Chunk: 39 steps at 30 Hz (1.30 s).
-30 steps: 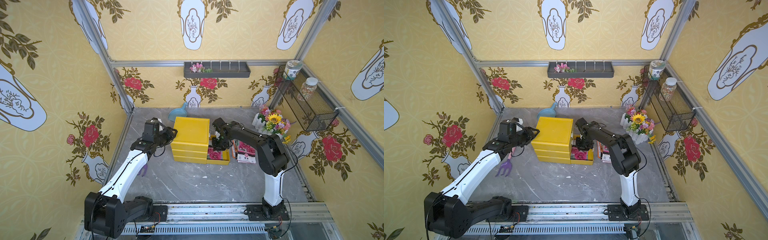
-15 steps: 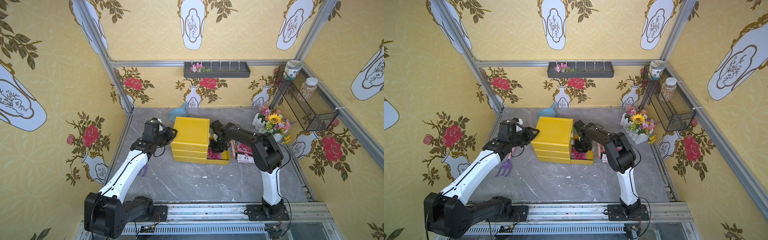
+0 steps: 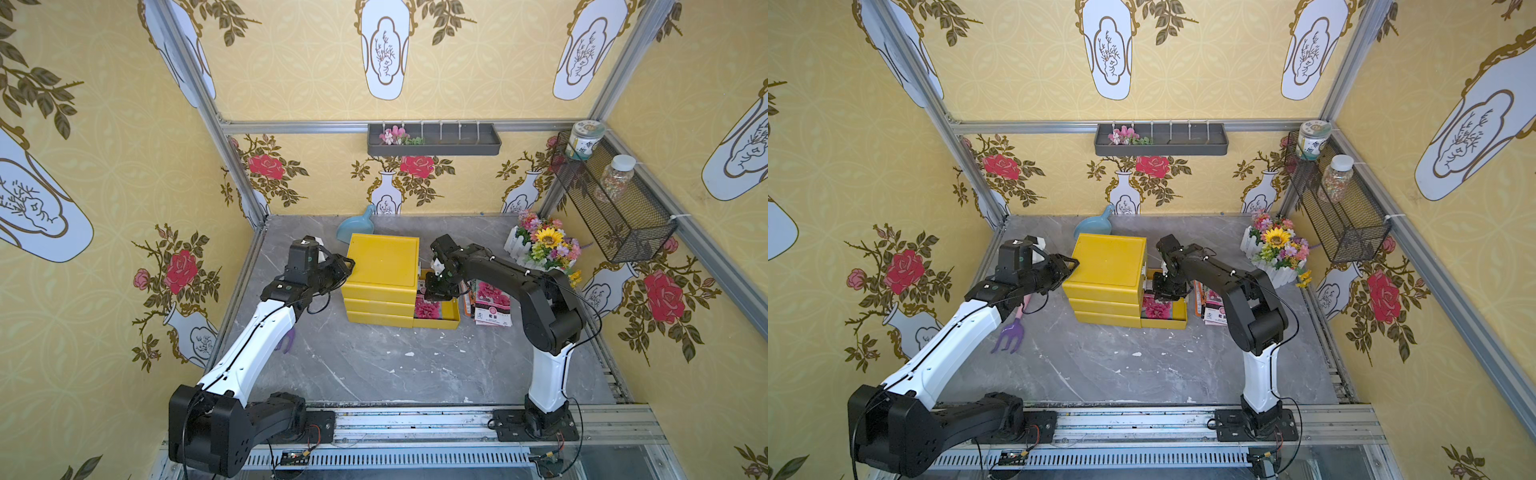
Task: Take the seed bags out of the drawer
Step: Pick up the seed packet from the drawer.
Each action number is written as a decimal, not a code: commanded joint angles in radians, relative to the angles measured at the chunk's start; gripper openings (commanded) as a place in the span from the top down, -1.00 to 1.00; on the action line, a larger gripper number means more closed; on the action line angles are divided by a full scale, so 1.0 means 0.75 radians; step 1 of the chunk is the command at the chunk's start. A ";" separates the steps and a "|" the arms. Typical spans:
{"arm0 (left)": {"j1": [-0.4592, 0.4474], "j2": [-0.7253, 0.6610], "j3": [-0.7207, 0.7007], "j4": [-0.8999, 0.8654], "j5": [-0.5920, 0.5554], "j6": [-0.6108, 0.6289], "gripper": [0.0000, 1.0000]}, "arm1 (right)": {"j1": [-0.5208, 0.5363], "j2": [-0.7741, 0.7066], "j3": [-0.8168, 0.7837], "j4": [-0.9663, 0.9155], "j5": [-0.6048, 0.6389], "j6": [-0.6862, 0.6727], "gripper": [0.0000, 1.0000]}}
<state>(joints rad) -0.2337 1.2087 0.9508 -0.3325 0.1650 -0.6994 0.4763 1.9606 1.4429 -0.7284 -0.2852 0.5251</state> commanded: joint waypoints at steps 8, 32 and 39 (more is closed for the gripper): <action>0.003 0.022 -0.021 -0.257 -0.030 0.026 0.09 | 0.032 0.057 0.051 -0.114 0.233 0.001 0.00; 0.003 0.042 0.004 -0.260 -0.026 0.037 0.08 | 0.052 0.184 0.164 -0.168 0.294 -0.009 -0.14; 0.002 0.050 0.013 -0.257 -0.024 0.037 0.08 | 0.042 0.196 0.142 -0.131 0.228 0.005 0.01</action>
<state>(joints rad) -0.2329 1.2308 0.9737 -0.3538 0.1772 -0.6914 0.5114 2.0998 1.5581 -0.8345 -0.0830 0.5220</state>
